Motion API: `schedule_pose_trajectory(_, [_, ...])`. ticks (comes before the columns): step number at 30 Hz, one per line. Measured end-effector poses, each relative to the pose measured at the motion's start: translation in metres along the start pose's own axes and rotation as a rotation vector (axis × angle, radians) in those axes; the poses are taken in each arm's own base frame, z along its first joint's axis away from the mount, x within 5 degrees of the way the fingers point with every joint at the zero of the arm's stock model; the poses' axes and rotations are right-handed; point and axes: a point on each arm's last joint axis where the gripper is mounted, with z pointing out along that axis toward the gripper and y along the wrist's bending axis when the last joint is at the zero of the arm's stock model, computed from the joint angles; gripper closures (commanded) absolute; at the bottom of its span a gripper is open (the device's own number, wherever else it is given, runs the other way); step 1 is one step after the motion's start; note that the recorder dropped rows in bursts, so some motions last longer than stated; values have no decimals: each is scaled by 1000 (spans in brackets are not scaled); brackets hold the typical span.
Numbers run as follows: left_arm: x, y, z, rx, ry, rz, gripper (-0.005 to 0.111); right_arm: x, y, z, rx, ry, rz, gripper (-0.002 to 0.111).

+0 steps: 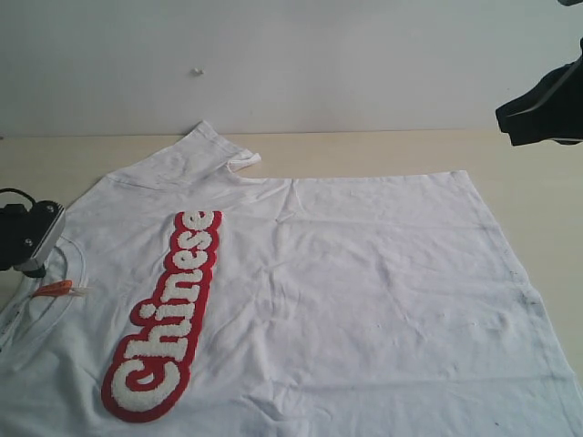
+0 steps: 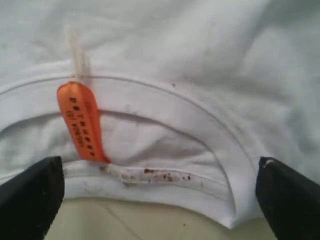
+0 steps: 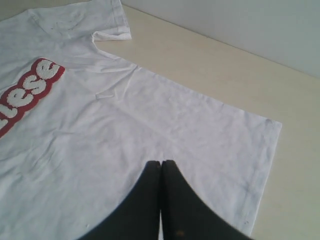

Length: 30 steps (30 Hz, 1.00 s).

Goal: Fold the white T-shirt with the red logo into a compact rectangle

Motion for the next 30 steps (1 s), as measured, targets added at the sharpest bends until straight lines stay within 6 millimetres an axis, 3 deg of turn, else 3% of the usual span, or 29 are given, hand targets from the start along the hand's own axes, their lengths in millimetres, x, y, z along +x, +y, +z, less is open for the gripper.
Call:
schedule_pose_trajectory(7, [8, 2, 15, 29, 3, 3, 3, 0, 0, 0, 0, 0, -4, 108])
schedule_pose_trajectory(12, [16, 16, 1, -4, 7, -14, 3, 0, 0, 0, 0, 0, -9, 108])
schedule_pose_trajectory(19, [17, 14, 18, 63, -7, -12, 3, 0, 0, 0, -3, 2, -15, 108])
schedule_pose_trajectory(30, [15, 23, 12, 23, -36, -41, 3, 0, 1, 0, -7, 5, -16, 108])
